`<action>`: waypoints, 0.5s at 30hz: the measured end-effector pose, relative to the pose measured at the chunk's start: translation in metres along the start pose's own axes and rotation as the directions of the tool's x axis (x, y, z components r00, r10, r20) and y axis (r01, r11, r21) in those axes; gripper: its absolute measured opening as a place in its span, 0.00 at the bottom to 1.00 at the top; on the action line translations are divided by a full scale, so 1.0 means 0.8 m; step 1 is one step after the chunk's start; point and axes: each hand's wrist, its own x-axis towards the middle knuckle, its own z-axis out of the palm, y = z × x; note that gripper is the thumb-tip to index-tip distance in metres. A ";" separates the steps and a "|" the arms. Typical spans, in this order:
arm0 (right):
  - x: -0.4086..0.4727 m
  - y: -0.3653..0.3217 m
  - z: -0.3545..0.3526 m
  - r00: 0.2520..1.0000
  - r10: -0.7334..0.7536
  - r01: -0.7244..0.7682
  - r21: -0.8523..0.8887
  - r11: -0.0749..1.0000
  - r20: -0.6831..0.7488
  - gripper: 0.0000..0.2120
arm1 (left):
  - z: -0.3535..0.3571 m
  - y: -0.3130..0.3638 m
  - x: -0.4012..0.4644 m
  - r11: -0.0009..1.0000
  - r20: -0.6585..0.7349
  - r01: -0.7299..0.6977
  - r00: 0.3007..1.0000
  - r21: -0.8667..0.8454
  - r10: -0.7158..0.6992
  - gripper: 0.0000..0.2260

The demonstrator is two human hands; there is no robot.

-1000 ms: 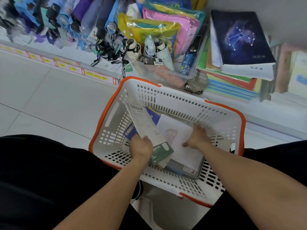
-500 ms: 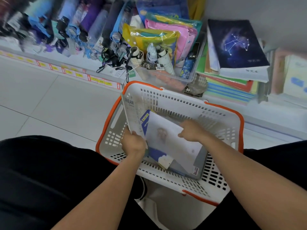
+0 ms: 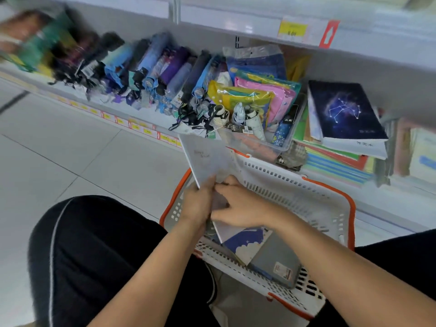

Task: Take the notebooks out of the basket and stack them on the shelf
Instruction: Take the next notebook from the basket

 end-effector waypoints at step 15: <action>-0.093 -0.018 -0.196 0.617 0.196 0.530 0.587 0.612 -0.762 0.14 | 0.063 0.258 -0.047 0.916 0.384 -0.399 0.840 -0.040 0.383 0.09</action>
